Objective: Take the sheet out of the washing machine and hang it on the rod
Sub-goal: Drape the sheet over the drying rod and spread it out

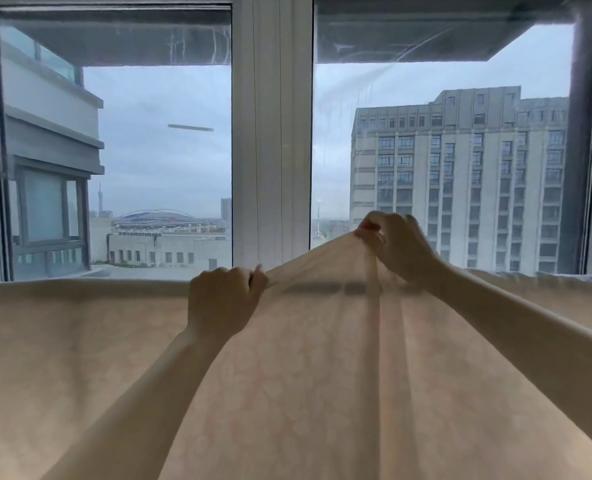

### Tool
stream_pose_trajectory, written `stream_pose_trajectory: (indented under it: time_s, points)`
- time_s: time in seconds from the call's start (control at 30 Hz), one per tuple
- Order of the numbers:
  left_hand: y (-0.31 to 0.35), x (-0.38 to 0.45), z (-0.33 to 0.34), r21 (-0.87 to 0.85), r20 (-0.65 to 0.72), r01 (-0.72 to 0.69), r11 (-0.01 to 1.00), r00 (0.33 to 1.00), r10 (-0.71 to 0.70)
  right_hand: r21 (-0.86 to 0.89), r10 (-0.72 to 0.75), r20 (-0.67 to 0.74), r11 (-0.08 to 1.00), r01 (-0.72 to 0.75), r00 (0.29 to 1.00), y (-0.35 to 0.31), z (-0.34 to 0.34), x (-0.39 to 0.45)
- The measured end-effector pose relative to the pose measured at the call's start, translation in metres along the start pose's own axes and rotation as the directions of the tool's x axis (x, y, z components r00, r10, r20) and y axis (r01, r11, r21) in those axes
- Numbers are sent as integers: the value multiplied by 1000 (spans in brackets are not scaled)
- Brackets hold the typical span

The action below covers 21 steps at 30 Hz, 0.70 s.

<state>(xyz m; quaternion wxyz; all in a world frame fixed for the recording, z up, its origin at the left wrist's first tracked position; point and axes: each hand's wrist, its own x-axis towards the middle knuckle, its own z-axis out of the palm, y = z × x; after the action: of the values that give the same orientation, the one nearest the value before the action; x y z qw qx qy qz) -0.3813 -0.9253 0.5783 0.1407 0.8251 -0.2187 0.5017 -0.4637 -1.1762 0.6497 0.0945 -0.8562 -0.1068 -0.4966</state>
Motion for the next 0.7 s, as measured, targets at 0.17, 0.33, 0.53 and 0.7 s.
stream_pose_trajectory:
  time_s: [0.17, 0.33, 0.53, 0.7]
  points:
    - [-7, 3, 5, 56, 39, 21, 998, 999, -23, -107, 173, 290, 983, -148, 941, 50, -12, -22]
    - [15, 8, 4, 27, 89, 50, 998, 995, -52, -171, 282, 354, 957, -235, 892, 66, -27, -32]
    - [85, 15, 11, -147, 162, -200, 969, 961, 222, -391, 274, 290, 908, -148, 917, 54, -19, -46]
    - [137, 18, 25, -161, 52, -275, 948, 957, 287, -421, 161, 257, 906, -39, 953, 68, -23, -55]
